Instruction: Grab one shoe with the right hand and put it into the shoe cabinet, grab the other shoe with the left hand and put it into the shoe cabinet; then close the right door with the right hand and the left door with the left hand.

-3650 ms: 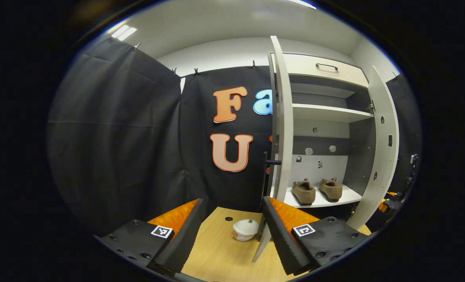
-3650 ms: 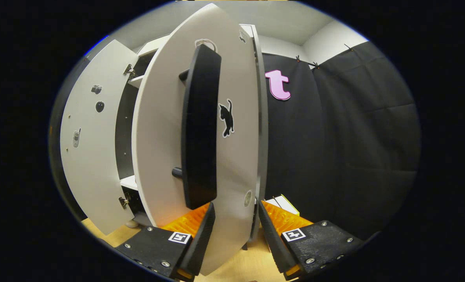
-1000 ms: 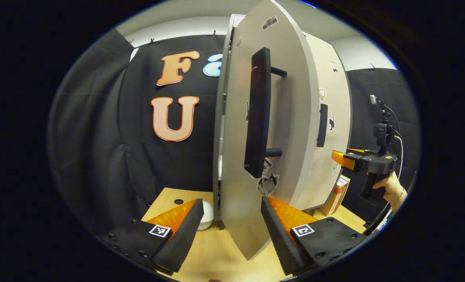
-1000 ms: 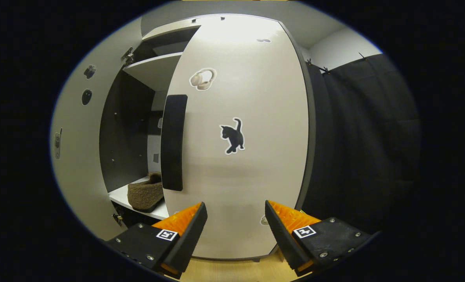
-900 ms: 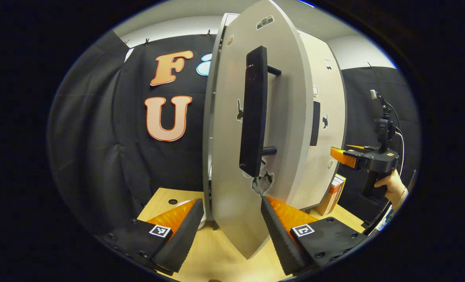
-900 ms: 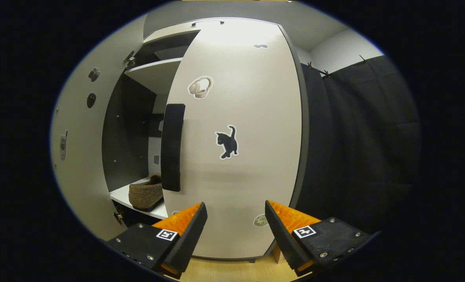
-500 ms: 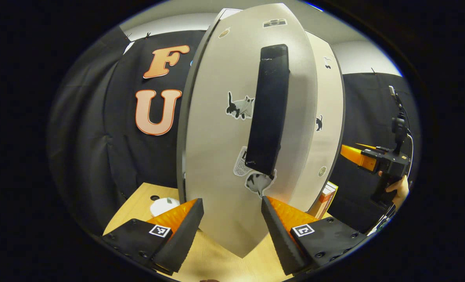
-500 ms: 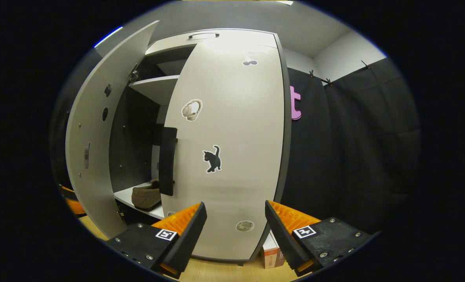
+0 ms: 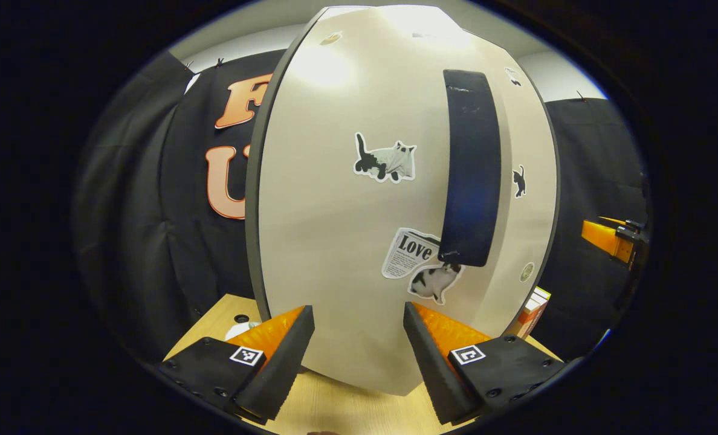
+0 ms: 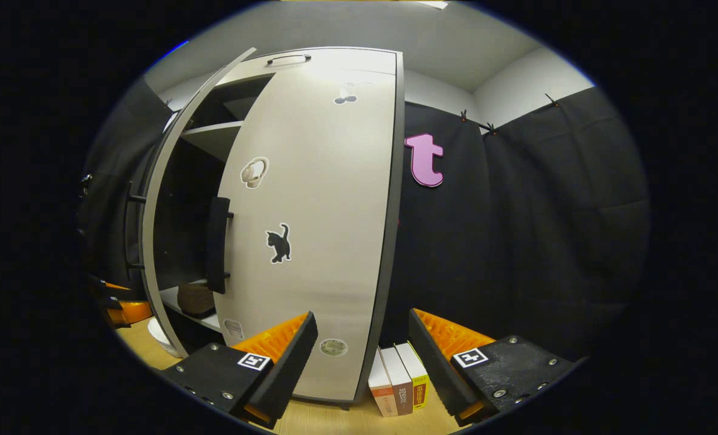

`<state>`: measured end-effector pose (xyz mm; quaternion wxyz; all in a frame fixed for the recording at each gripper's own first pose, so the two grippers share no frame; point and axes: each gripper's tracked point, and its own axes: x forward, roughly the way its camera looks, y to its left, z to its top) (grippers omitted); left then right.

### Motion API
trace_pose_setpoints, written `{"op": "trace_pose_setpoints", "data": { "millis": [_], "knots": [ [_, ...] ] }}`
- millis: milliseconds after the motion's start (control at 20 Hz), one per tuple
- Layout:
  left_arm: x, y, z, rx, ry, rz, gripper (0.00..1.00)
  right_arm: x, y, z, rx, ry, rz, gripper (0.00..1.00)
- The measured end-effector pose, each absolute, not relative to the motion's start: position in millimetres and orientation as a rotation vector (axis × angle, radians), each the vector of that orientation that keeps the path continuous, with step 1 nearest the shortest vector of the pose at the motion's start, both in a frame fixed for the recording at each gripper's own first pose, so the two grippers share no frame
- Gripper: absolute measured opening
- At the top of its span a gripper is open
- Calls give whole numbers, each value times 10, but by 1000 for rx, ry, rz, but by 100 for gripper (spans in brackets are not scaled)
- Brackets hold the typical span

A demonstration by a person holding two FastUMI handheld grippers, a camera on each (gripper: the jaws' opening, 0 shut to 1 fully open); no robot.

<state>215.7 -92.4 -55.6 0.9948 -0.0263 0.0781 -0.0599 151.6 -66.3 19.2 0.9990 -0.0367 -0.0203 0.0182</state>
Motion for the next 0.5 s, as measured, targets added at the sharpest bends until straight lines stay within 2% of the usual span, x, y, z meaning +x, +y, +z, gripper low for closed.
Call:
{"op": "trace_pose_setpoints", "data": {
  "millis": [500],
  "knots": [
    [2365,-901,-696,-21,169,-87,97,1445,-899,-41,-26,1,12,94]
  ]
}}
